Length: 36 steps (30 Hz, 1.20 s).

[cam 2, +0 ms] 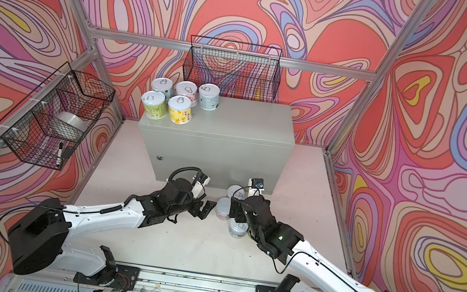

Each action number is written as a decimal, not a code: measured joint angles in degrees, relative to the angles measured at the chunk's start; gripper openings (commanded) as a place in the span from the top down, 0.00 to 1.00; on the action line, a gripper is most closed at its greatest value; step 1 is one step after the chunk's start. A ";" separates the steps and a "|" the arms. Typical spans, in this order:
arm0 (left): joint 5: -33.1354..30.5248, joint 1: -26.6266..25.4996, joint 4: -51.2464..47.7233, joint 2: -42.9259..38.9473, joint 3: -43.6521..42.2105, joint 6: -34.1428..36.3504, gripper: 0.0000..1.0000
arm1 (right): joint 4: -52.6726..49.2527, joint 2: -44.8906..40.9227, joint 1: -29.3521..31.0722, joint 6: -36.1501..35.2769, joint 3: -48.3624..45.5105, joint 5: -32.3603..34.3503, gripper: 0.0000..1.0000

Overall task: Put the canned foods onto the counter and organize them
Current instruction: 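Lower both grippers down to the can cluster on the table, then close the left gripper around a pink can in the cluster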

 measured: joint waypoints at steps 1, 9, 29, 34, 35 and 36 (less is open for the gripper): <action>0.33 -0.37 1.29 1.03 -0.39 0.20 0.00 | 0.00 0.33 0.02 0.02 0.00 0.20 0.06; 3.34 -2.10 10.97 10.32 -2.08 0.52 0.00 | -0.33 2.10 0.02 -0.02 1.14 2.32 0.06; 3.10 -2.58 25.42 24.57 -0.74 0.92 0.00 | -0.02 9.18 0.02 0.02 3.30 3.65 0.07; 1.33 -2.58 27.15 26.21 0.24 0.92 0.00 | -0.09 9.22 0.02 0.15 3.34 3.96 0.07; 1.20 -2.58 27.39 26.47 0.48 0.92 0.00 | -0.07 9.25 0.02 0.24 3.34 3.96 0.07; 0.96 -2.58 27.74 26.75 0.70 0.90 0.00 | -0.07 9.29 0.02 0.28 3.34 3.98 0.07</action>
